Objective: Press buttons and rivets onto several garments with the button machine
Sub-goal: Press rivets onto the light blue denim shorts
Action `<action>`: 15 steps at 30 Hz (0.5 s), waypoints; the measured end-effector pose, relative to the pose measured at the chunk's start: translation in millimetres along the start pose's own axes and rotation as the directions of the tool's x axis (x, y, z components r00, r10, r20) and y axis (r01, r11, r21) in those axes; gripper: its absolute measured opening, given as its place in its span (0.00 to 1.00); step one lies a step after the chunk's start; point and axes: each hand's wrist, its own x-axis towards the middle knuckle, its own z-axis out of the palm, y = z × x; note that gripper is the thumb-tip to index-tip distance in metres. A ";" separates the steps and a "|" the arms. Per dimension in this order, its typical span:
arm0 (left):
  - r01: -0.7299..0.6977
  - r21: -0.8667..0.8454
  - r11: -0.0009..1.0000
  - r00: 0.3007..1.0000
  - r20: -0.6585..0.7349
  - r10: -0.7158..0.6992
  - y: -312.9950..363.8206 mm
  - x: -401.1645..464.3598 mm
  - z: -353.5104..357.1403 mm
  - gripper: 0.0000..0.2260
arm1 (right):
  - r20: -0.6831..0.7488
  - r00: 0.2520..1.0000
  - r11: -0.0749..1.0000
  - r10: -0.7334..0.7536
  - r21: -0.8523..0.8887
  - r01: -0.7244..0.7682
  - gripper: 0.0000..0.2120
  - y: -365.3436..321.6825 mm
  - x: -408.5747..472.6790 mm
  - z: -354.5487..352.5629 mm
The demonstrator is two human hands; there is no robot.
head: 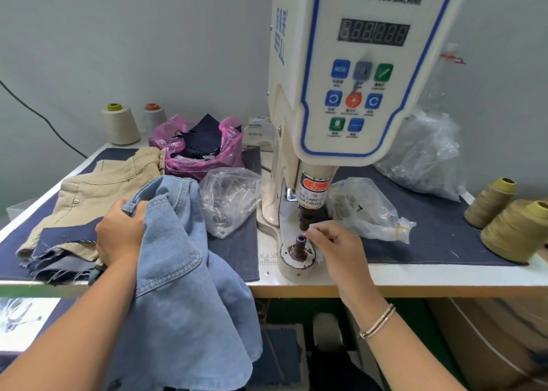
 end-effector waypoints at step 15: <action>-0.008 0.014 1.000 1.000 -0.009 0.009 -2.2 2.6 1.8 0.11 | 0.105 0.986 0.975 -0.133 -0.166 0.149 0.11 -2.3 2.0 -1.8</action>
